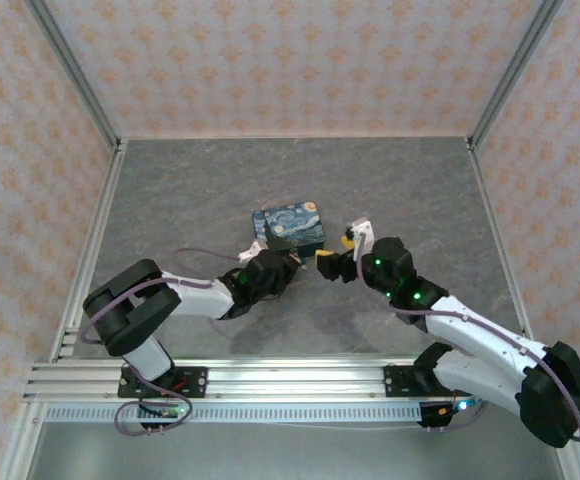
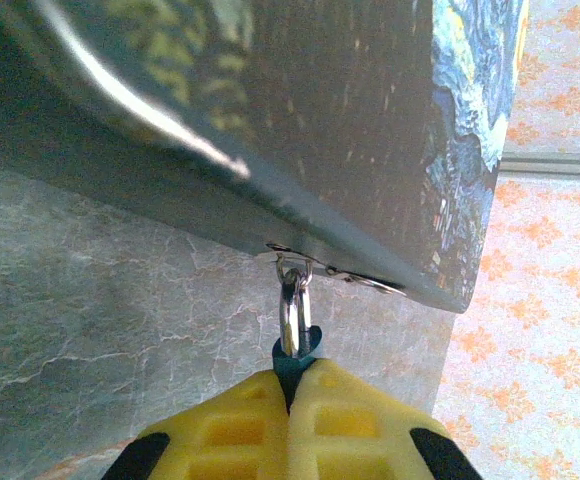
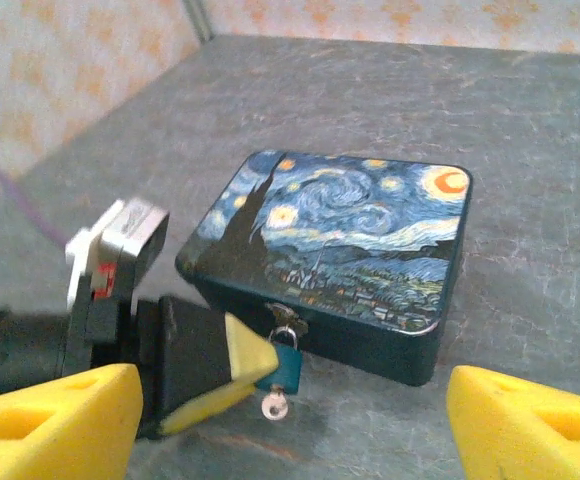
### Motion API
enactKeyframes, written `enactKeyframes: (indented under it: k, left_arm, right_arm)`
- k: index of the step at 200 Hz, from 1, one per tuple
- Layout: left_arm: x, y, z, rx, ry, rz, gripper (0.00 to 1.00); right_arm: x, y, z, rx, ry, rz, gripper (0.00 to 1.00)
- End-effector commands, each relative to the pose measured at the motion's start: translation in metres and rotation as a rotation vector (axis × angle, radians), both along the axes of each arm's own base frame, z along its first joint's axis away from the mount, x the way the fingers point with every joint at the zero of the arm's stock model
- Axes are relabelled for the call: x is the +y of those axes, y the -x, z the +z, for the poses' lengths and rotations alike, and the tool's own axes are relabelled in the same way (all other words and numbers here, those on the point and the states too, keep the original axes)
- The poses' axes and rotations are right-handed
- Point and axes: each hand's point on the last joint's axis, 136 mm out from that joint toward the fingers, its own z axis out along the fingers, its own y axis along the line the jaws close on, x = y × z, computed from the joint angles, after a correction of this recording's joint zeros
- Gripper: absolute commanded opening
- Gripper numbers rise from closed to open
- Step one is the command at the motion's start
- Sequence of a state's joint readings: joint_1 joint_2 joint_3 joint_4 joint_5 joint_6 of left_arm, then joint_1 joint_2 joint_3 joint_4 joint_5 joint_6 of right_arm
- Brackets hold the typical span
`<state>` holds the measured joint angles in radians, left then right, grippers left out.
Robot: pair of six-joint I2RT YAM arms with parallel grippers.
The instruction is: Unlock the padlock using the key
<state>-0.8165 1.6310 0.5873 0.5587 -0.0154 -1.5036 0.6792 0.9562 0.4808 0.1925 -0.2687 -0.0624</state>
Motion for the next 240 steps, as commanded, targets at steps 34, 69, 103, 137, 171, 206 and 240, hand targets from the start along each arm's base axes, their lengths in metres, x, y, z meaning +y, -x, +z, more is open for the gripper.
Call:
enactKeyframes:
  k: [34, 69, 103, 137, 171, 206, 240]
  left_arm:
    - [0.002, -0.004, 0.012, 0.015, 0.034, 0.026, 0.02]
    - [0.001, -0.005, 0.013, 0.029, 0.048, 0.026, 0.00]
    - [-0.004, -0.005, 0.013, 0.040, 0.067, 0.013, 0.00]
    - [-0.006, -0.007, 0.012, 0.046, 0.084, 0.008, 0.00]
    - [-0.007, -0.006, 0.012, 0.049, 0.083, 0.004, 0.00]
    - [-0.007, -0.006, 0.012, 0.051, 0.086, 0.004, 0.00]
    - [-0.007, -0.005, 0.011, 0.053, 0.083, 0.003, 0.00]
  right_arm:
    - [0.009, 0.024, -0.047, -0.341, 0.462, 0.241, 0.80]
    - [0.012, 0.021, -0.073, -0.399, 0.661, 0.263, 0.80]
    - [0.019, 0.012, -0.084, -0.424, 0.728, 0.264, 0.80]
    - [0.025, 0.006, -0.092, -0.425, 0.759, 0.275, 0.74]
    - [0.034, 0.002, -0.094, -0.422, 0.737, 0.279, 0.64]
    - [0.042, -0.002, -0.095, -0.432, 0.717, 0.281, 0.57]
    - [0.048, -0.003, -0.099, -0.431, 0.711, 0.296, 0.50]
